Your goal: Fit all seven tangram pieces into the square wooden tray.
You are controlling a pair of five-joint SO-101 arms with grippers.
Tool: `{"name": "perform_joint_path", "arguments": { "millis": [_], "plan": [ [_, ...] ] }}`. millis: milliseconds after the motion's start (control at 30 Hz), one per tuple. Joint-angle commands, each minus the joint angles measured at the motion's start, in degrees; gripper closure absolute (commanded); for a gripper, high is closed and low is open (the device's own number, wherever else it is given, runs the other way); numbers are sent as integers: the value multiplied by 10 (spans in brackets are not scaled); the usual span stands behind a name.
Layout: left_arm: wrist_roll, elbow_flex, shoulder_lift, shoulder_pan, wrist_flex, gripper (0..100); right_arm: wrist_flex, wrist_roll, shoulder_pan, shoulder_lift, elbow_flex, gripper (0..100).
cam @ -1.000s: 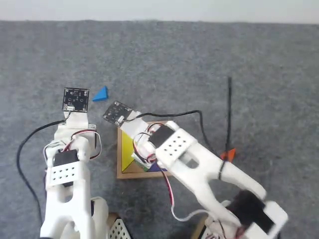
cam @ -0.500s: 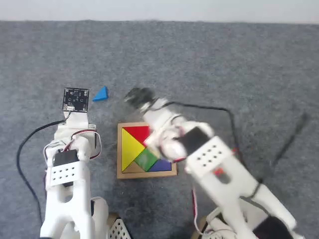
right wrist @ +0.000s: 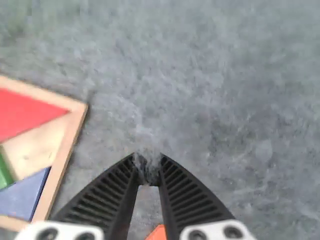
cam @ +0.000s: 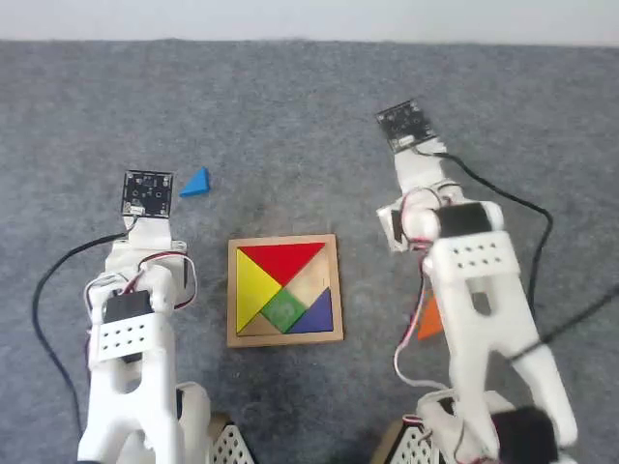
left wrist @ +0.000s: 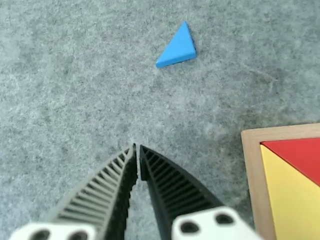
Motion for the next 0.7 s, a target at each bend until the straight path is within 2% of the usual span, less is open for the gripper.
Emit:
{"name": "perform_joint_path", "arguments": {
  "millis": [0, 100, 300, 400, 667],
  "plan": [
    [-7, -4, -4, 4, -13, 987, 29, 33, -82, 32, -34, 989],
    [-7, -4, -4, 4, -13, 987, 37, 35, -180, 41, -32, 981],
    [-7, -4, -4, 4, -13, 987, 37, 19, -333, 47, -31, 824],
    [-7, -4, -4, 4, -13, 987, 31, 17, -364, 76, -31, 805],
    [-7, -4, -4, 4, -13, 987, -23, 0, -371, 226, -55, 805]
  ]
}}
